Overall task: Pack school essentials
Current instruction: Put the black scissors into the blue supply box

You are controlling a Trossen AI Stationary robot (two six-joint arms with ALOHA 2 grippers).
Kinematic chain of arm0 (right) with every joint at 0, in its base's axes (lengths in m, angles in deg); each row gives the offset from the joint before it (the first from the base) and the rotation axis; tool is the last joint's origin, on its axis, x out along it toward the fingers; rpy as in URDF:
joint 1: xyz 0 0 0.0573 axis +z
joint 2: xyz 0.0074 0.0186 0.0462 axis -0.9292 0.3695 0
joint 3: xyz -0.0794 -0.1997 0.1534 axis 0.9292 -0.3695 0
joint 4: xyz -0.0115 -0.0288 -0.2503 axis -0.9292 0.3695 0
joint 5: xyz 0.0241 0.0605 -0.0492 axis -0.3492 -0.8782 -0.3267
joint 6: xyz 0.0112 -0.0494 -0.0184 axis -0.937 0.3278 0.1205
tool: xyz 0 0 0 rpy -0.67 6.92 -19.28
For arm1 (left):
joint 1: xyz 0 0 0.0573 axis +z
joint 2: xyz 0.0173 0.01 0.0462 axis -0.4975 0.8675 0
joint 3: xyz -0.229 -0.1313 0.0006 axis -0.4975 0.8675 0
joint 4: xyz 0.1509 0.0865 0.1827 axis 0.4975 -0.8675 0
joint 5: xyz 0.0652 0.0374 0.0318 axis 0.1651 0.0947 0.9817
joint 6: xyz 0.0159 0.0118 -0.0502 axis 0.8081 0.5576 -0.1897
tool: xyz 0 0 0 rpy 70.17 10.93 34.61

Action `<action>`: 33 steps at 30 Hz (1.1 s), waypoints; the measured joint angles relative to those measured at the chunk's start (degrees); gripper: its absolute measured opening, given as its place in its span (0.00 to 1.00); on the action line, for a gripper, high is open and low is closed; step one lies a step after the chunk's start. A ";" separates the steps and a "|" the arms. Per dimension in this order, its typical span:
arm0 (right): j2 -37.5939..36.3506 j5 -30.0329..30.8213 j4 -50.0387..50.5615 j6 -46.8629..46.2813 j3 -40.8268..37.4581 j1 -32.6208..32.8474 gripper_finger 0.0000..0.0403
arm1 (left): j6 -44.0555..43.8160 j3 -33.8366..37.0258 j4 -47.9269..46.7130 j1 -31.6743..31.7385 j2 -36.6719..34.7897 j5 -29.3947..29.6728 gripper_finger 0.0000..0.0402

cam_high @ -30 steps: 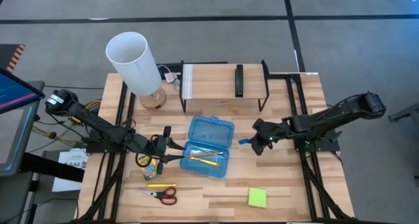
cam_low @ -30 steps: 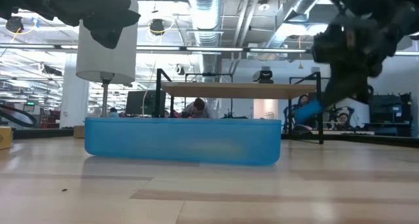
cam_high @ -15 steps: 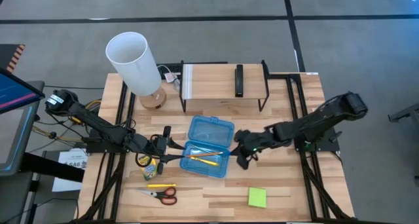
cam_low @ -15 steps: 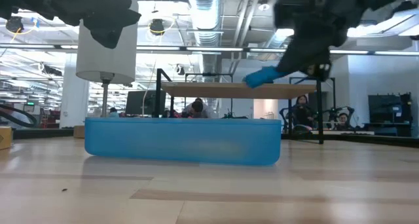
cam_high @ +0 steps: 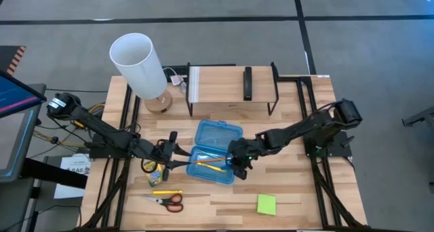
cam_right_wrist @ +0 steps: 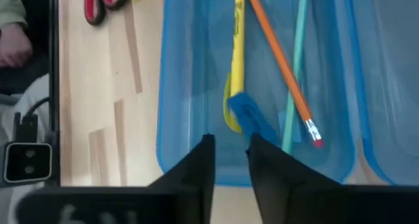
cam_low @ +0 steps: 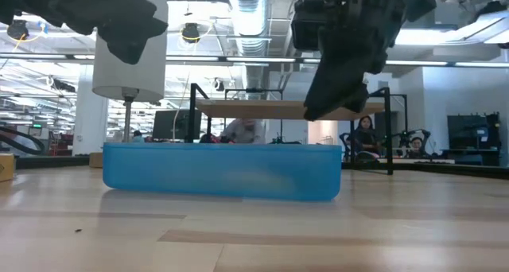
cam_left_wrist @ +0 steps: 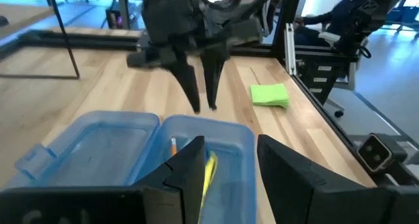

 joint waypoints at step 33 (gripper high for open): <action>-10.69 15.50 8.80 3.63 1.76 14.95 0.32 | -25.33 -15.34 -21.15 -24.86 23.35 2.75 0.23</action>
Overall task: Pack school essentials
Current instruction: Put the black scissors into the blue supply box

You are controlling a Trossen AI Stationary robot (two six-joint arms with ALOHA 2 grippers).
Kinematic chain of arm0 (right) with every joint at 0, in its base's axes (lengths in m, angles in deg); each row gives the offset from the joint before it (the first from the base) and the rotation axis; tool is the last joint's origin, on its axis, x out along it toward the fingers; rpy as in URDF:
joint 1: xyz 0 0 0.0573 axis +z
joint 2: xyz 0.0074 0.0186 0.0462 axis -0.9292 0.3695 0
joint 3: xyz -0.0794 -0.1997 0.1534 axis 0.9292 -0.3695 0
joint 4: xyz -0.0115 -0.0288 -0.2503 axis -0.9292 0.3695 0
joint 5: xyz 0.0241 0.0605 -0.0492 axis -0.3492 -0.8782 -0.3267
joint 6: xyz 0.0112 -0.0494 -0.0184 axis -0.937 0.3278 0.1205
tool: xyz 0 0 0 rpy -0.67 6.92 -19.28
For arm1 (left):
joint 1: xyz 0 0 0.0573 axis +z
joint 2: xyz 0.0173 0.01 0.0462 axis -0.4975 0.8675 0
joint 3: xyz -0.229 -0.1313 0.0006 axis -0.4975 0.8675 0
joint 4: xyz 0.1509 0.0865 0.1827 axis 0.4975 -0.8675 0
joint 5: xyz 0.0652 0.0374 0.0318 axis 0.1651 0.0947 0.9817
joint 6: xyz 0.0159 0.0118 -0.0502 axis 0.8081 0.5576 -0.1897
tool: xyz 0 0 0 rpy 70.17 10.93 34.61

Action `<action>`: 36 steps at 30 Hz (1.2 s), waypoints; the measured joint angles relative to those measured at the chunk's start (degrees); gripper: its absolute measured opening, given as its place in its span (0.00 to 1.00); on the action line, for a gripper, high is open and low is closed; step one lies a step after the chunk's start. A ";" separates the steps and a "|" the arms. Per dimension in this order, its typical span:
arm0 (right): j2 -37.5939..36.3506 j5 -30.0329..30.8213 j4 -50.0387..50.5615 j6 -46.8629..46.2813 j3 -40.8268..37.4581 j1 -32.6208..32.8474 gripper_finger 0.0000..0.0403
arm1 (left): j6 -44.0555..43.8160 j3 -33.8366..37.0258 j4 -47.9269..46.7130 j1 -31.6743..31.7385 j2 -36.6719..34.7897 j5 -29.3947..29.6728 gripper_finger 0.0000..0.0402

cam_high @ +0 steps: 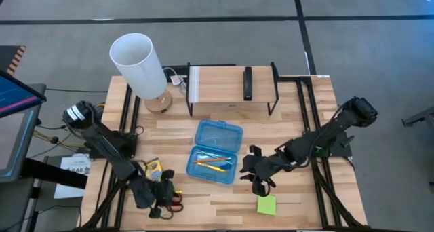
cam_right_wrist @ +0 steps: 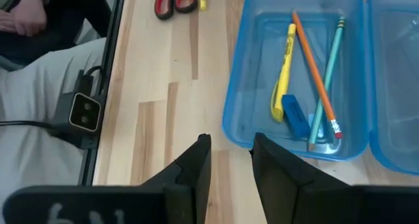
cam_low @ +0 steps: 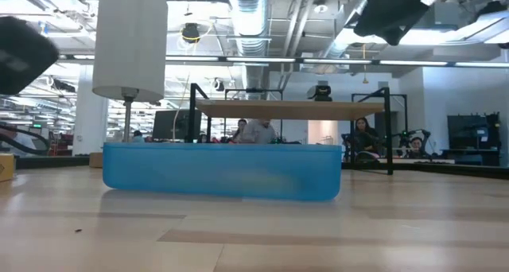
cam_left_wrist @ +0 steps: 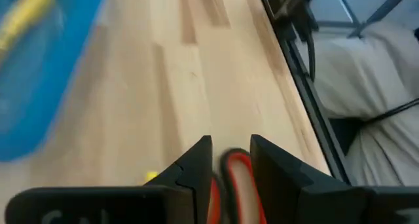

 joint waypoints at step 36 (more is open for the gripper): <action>0.07 -0.03 0.46 0.26 0.00 -1.07 0.32 | -11.63 -8.31 -12.12 -0.01 15.67 -5.15 0.13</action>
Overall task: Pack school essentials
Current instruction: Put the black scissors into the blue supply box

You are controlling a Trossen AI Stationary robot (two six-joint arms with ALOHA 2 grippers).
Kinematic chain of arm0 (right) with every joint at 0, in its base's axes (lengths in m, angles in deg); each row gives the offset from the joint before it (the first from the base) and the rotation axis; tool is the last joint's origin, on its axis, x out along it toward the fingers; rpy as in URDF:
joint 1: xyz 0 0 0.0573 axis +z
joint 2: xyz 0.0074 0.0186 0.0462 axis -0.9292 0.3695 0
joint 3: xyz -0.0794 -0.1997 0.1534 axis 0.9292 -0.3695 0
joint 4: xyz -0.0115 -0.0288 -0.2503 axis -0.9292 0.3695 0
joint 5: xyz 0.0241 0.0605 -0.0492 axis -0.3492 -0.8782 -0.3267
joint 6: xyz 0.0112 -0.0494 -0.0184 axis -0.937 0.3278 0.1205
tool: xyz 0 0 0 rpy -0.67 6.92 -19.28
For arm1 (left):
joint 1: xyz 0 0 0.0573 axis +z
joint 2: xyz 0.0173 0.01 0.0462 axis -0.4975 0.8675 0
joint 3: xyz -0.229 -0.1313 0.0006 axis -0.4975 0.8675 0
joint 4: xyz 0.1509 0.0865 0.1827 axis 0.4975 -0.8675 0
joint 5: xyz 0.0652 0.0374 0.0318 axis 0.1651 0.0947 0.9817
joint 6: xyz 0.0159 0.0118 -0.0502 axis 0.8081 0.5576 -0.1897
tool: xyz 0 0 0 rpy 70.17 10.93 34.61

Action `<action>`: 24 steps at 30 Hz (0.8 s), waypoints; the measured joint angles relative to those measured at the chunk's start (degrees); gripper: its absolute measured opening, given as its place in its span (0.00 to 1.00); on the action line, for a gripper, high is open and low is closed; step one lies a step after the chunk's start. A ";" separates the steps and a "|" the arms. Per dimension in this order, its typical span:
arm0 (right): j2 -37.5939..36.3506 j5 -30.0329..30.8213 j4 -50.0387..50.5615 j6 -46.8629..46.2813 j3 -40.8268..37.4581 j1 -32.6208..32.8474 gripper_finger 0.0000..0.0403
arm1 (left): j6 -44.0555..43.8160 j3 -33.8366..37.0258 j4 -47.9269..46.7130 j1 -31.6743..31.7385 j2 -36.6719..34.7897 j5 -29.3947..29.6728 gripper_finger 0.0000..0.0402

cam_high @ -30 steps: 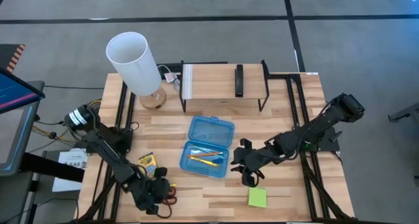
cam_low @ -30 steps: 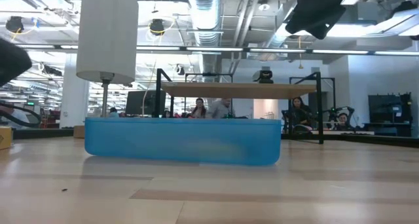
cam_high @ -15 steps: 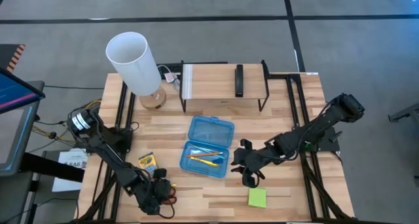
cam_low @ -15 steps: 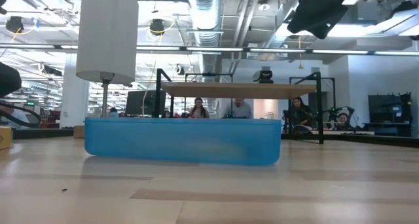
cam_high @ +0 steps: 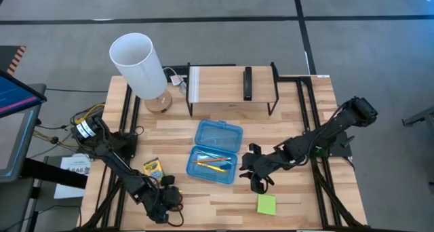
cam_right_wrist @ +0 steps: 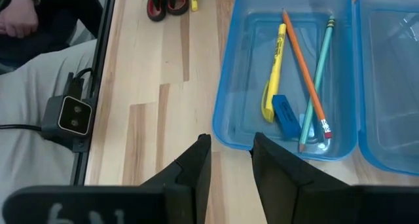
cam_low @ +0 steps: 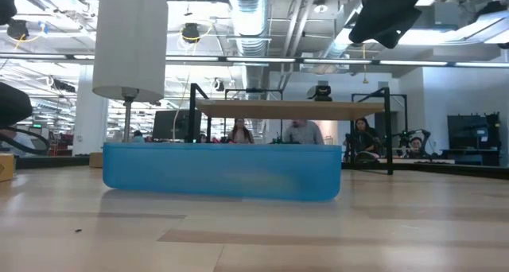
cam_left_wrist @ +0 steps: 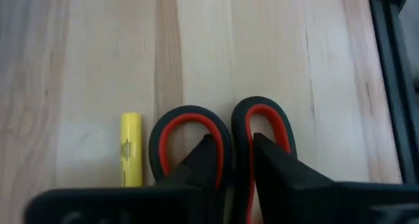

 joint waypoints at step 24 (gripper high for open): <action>0.00 0.00 0.02 0.44 0.00 0.00 0.32 | 13.47 -20.54 -21.69 4.81 0.23 -0.05 0.09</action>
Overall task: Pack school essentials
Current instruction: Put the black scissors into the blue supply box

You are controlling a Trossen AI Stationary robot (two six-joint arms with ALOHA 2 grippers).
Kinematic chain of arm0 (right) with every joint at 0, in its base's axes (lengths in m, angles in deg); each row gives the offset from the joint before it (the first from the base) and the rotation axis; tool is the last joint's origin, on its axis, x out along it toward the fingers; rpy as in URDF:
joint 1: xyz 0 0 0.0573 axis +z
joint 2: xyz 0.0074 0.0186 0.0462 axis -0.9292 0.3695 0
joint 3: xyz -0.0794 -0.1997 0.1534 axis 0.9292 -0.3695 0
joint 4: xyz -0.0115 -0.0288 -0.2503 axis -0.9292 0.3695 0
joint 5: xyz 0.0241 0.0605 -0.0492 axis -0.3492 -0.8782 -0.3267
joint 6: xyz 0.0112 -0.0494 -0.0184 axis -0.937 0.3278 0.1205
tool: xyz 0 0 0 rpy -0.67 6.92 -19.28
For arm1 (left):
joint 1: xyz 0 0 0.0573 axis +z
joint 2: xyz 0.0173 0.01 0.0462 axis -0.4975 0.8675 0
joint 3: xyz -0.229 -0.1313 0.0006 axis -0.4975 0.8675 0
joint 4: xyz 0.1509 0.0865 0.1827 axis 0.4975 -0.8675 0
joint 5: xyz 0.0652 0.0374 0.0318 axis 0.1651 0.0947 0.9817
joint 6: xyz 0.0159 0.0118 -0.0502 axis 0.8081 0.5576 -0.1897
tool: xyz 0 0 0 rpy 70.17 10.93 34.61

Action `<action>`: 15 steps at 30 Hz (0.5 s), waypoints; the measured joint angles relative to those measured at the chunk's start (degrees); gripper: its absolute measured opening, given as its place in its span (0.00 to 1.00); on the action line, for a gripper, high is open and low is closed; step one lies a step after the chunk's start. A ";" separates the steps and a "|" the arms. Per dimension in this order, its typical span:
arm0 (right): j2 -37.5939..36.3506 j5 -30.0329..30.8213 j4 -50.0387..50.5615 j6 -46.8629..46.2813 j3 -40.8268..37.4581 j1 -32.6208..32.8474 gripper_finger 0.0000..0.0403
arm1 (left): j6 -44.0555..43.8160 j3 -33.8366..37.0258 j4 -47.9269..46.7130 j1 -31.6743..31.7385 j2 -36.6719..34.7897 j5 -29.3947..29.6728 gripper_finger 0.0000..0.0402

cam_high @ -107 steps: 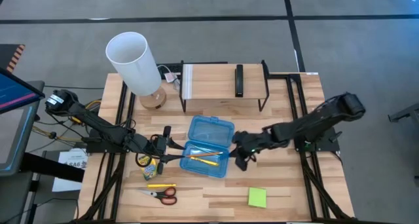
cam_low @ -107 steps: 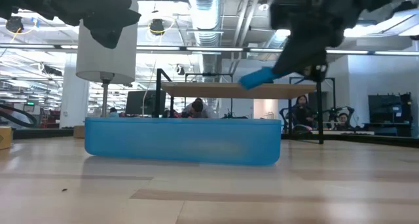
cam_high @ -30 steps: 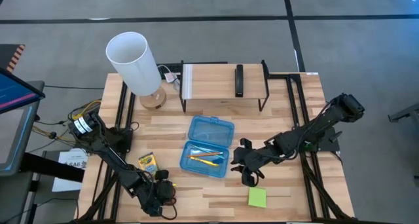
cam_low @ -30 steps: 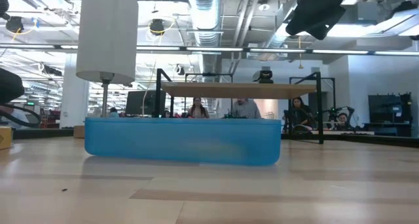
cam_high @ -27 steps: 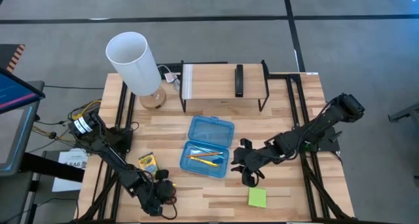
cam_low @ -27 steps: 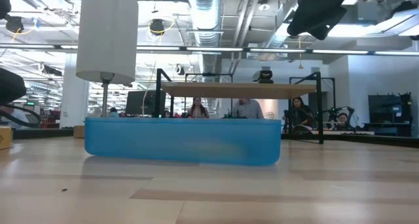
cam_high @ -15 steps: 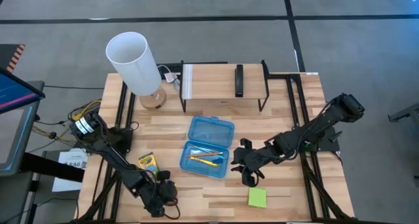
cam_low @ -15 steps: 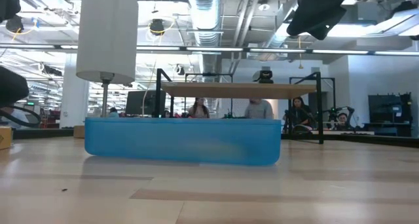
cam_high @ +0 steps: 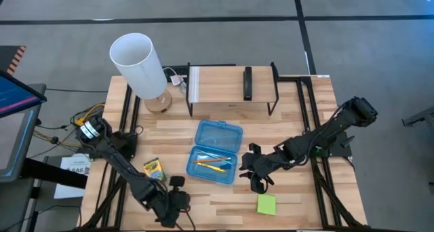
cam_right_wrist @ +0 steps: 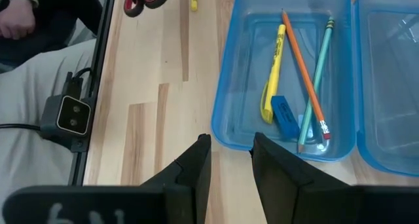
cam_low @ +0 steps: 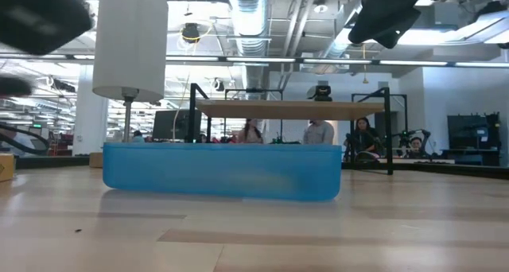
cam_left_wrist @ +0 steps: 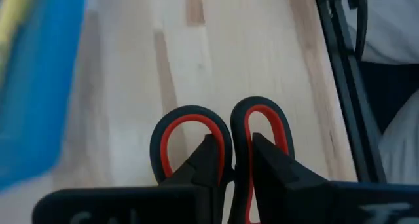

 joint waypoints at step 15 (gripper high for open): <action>-8.27 8.34 9.58 -0.02 -0.03 1.48 0.32 | 29.29 -6.35 6.13 22.66 -0.05 -9.29 0.09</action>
